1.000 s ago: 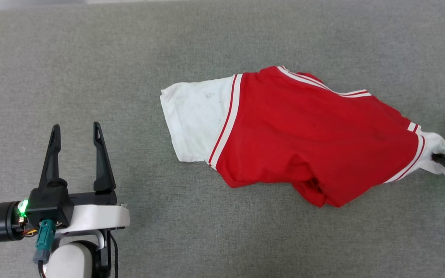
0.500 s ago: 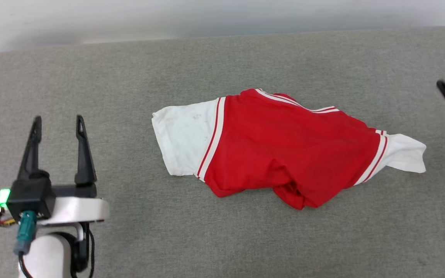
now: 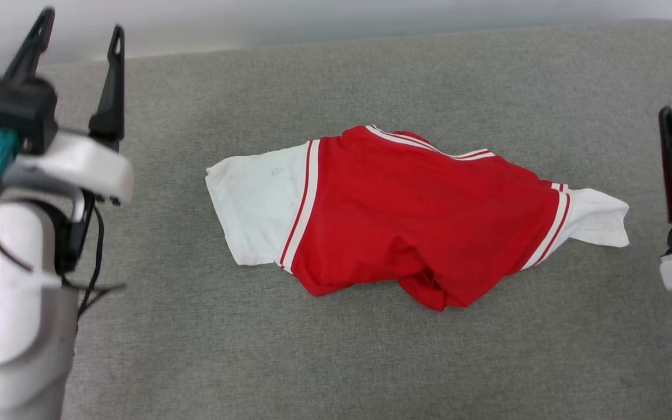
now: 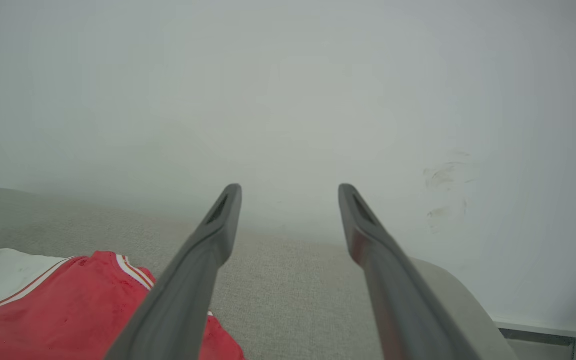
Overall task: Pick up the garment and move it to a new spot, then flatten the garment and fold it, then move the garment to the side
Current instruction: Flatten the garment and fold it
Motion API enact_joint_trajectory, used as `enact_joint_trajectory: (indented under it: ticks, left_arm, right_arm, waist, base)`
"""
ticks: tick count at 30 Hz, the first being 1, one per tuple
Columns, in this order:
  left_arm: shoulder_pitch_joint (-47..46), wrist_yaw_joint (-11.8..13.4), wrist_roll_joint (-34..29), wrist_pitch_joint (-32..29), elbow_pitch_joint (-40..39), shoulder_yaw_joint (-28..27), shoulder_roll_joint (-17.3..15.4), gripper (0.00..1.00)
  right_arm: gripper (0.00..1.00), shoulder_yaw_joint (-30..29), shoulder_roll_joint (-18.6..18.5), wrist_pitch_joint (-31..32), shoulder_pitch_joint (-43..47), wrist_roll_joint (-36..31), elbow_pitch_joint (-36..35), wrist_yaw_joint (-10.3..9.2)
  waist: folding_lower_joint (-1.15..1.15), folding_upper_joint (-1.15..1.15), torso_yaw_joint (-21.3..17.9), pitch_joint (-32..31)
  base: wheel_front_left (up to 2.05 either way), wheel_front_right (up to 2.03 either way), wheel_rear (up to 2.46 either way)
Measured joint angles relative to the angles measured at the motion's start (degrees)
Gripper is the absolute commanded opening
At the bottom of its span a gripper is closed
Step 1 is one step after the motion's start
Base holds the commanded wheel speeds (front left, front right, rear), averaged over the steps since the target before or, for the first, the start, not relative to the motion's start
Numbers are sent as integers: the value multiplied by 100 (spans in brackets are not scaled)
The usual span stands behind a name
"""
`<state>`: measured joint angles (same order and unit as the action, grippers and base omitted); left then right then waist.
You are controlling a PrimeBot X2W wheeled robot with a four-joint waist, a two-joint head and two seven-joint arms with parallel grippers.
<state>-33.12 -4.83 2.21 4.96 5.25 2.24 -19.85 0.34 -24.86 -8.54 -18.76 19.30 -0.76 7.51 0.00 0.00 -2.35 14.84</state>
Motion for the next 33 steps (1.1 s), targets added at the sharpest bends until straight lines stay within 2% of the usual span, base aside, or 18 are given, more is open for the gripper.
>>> enact_joint_trajectory:
  ticks: [3, 6, 10, 14, 20, 25, 33]
  left_arm:
    - [-563, -181, 212, -726, 235, 323, -191, 100]
    - [-1089, -236, 642, -1564, 520, 758, -411, 100]
    - [-1689, -256, 1688, -2735, 735, 1838, -876, 100]
    - [-2193, -256, 2676, -3795, 922, 2665, -1357, 100]
    - [-2653, -256, 3845, -5125, 1184, 3556, -1716, 100]
    - [-2902, -256, 4298, -5720, 1480, 4069, -1890, 100]
    - [-2978, -253, 4593, -5936, 1906, 4726, -1994, 100]
  right_arm:
    - [100, -126, 290, 60, 277, -207, -220, 0]
    - [100, -198, 455, 94, 417, -371, -405, 1]
    - [100, -257, 622, 102, 522, -427, -584, 0]
    - [100, -243, 676, 104, 529, -466, -710, 0]
    - [100, -103, 693, 102, 446, -467, -721, 0]
    - [100, 42, 684, 93, 254, -456, -653, 0]
    - [100, 179, 651, -59, 62, -413, -445, 1]
  waist:
    - [0, 0, -44, 94]
    - [0, 0, -91, 197]
    - [0, 0, -165, 342]
    - [0, 0, -245, 503]
    - [0, 0, -402, 792]
    - [0, 0, -542, 1055]
    - [0, 0, -762, 1332]
  base:
    - [0, 0, 0]
    - [0, 0, 0]
    - [0, 0, 0]
    - [0, 0, 0]
    - [0, 0, 0]
    - [0, 0, 0]
    - [0, 0, 0]
